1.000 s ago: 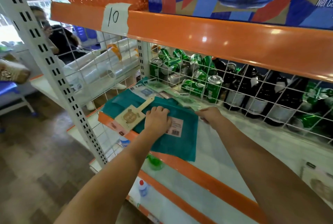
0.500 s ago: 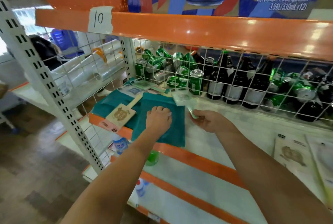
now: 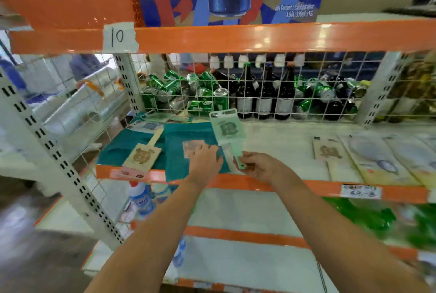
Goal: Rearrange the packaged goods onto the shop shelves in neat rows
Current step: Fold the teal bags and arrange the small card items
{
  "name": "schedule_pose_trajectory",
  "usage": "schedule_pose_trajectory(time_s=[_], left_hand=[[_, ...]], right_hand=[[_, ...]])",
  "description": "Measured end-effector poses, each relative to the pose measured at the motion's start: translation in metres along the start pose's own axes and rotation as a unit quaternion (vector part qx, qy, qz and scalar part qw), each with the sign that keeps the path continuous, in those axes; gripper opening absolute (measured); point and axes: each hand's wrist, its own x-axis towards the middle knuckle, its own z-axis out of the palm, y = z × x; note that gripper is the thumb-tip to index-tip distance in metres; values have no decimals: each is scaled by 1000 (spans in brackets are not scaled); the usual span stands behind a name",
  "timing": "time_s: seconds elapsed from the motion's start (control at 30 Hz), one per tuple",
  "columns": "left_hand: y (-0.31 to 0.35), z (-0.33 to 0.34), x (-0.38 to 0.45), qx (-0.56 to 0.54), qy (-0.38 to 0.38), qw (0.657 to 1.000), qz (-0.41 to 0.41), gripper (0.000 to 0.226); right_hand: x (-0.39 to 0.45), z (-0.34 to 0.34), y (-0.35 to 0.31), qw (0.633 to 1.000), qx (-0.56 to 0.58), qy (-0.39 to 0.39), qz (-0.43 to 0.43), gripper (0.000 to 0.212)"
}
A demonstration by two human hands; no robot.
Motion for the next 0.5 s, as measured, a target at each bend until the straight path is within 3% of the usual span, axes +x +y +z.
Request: schedule_pose_trajectory(time_s=[0.33,0.5], left_hand=[[28,13,-30,-121,-40,992,24,41],[45,16,-25,-289,-50,955,41,53]], right_hand=[[-41,-38,32,998,-44,13,-35,23],[-52,-57,29,998,-44,29,-46,21]])
